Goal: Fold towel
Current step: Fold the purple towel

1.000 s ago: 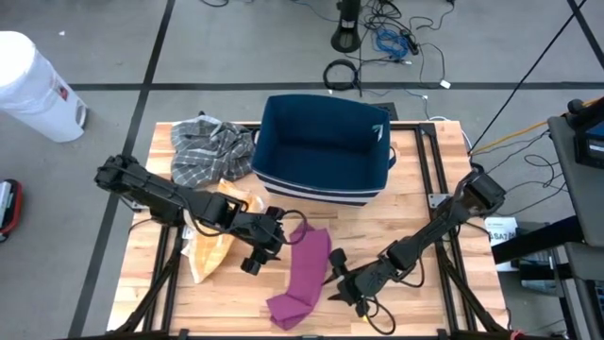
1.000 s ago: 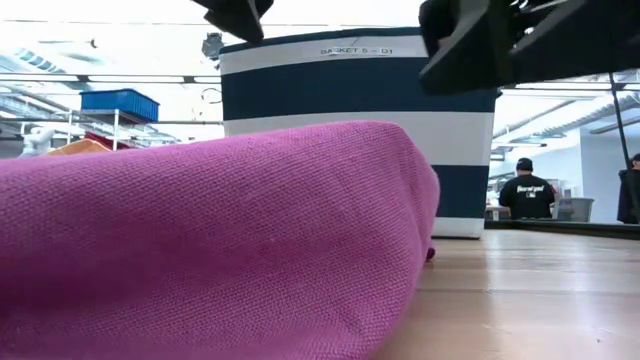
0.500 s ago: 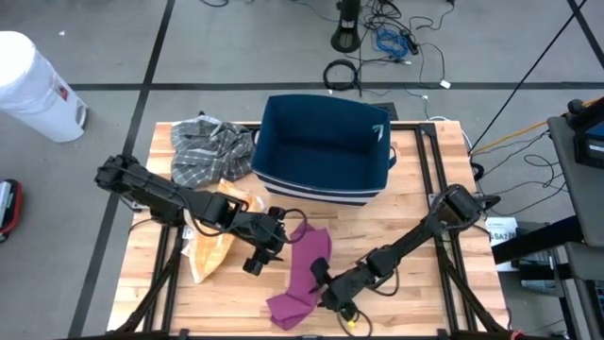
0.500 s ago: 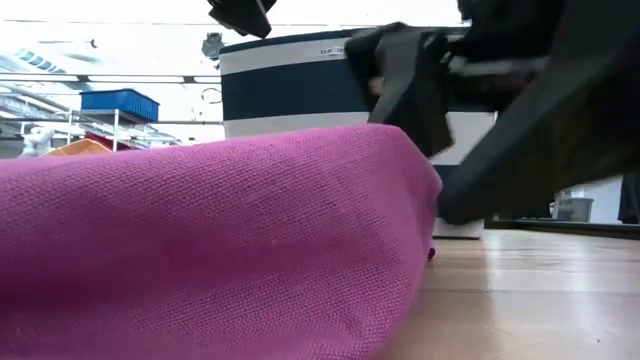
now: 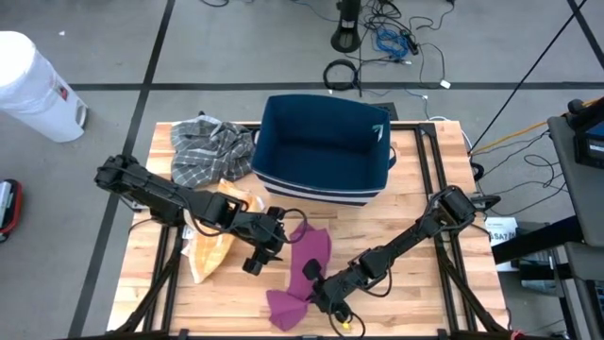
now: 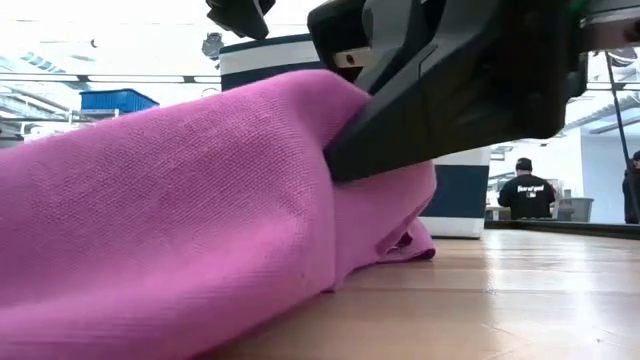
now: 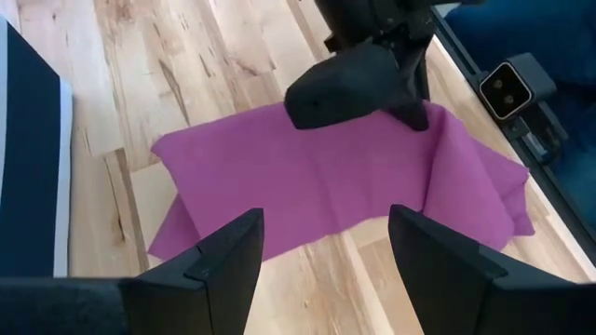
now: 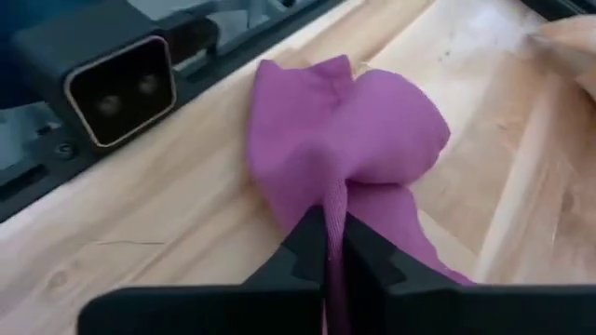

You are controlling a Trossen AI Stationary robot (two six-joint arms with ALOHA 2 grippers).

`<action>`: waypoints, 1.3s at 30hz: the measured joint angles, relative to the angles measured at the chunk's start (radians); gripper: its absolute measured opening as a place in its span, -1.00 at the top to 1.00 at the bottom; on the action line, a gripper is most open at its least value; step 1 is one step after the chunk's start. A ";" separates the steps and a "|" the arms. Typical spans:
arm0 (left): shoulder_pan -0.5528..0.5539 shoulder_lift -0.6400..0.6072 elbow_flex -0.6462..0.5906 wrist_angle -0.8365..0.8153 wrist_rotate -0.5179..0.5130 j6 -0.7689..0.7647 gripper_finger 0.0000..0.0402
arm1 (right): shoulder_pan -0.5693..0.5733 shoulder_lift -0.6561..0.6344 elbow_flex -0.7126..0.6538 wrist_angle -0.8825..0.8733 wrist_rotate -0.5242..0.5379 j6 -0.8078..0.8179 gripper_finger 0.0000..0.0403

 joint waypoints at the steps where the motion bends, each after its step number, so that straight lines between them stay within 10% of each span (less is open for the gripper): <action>1: 0.001 0.000 0.000 -0.004 0.000 0.004 -0.19 | -0.001 -0.002 0.000 -0.001 0.006 0.004 0.97; 14: 0.028 -0.010 0.000 -0.080 -0.136 0.026 -0.19 | 0.075 -0.324 0.000 -0.249 0.417 0.053 1.00; 25: 0.088 -0.013 0.000 -0.072 -0.247 0.052 -0.19 | 0.195 -0.610 0.000 -0.541 1.116 0.162 1.00; 33: 0.108 -0.013 0.000 -0.060 -0.246 0.057 -0.19 | 0.211 -0.696 0.000 -0.453 1.455 -0.077 1.00; 39: 0.108 -0.013 0.000 -0.059 -0.246 0.064 -0.19 | 0.181 -0.699 0.000 -0.361 1.408 -0.285 1.00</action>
